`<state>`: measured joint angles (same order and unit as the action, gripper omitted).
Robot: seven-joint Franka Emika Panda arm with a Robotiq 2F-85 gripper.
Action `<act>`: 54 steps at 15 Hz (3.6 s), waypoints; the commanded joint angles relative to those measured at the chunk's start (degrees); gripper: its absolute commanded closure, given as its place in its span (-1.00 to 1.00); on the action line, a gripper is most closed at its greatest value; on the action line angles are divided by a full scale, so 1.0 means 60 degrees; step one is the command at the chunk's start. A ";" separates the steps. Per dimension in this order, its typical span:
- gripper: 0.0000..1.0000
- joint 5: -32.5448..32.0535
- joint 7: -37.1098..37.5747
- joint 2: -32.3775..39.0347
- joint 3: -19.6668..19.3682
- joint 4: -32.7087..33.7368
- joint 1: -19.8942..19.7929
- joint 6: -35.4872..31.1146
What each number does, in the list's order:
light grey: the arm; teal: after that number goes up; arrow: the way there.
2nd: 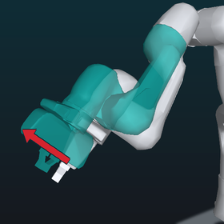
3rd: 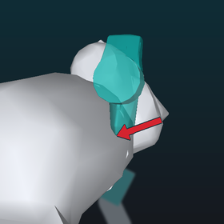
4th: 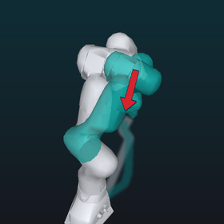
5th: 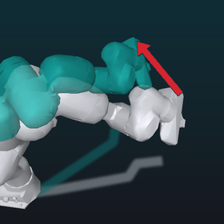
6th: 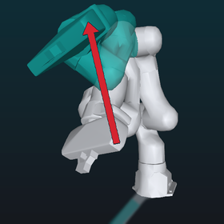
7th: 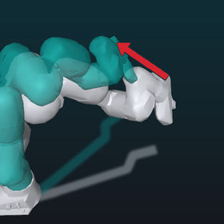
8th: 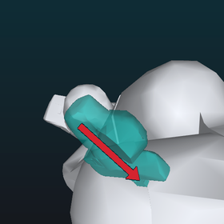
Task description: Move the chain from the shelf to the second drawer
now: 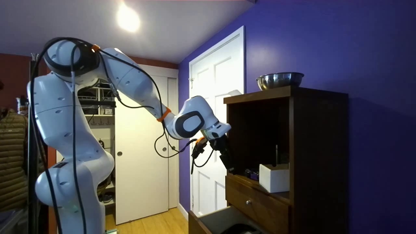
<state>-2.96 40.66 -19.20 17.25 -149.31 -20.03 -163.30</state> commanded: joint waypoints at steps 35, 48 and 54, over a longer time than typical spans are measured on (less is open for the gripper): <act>0.93 -0.5385 0.5954 0.3021 0.0262 0.2708 -0.0531 0.0894; 0.93 0.1926 -0.3344 -0.0252 -0.4733 -0.1270 0.4587 -0.0395; 0.74 0.3133 -0.5747 -0.1108 -0.5753 -0.0913 0.4115 0.0988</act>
<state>12.82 8.17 -26.38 -20.47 -154.97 7.47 -157.72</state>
